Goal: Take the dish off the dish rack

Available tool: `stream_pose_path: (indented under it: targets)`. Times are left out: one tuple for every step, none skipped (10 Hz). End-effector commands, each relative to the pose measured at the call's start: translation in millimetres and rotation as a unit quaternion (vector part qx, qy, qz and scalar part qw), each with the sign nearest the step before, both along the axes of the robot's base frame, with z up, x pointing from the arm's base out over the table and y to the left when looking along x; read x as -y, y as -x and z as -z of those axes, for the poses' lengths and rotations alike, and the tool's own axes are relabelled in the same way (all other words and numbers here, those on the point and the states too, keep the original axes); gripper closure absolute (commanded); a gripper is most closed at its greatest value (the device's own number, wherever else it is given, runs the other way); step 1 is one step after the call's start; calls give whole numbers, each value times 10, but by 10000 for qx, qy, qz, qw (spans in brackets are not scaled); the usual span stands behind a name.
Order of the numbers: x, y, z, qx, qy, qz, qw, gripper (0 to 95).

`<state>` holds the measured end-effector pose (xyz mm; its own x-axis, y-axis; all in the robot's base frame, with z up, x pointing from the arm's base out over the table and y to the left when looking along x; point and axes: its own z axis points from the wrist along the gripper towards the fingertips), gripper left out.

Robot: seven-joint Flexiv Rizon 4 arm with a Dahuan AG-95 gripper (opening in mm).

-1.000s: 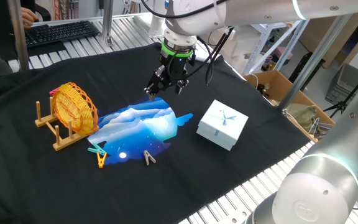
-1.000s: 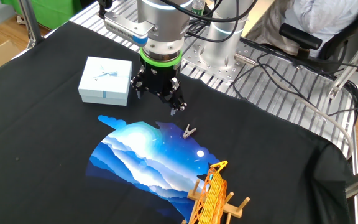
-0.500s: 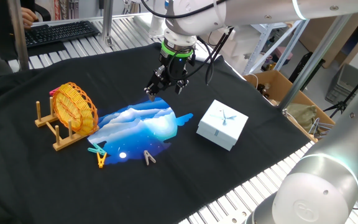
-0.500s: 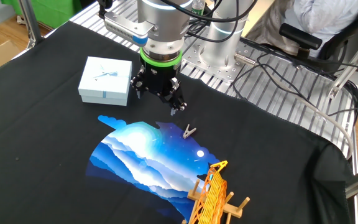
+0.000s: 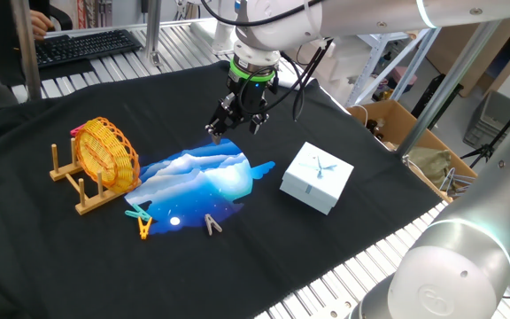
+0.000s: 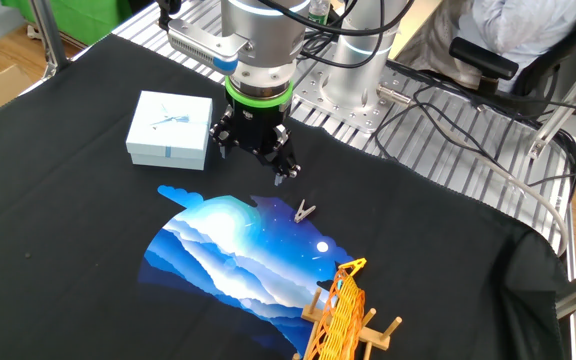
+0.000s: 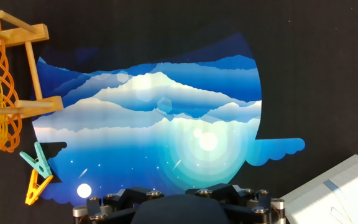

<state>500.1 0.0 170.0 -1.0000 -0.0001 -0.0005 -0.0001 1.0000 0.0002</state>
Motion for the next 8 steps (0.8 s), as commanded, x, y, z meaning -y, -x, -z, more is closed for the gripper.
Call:
stream_pose_path:
  targets:
    - [-1, 1, 2, 198, -335, 241, 9990, 950]
    - [-16, 13, 26, 211, -338, 257, 9989, 950]
    - [-24, 28, 42, 217, -339, 261, 9988, 950]
    - [-30, 36, 48, 220, -338, 263, 9988, 950]
    - [-33, 37, 47, 212, -342, 255, 9989, 950]
    - [-35, 38, 48, 210, -342, 253, 9989, 950]
    - [-37, 38, 48, 206, -343, 251, 9989, 950]
    - [-37, 38, 48, 204, -343, 253, 9989, 950]
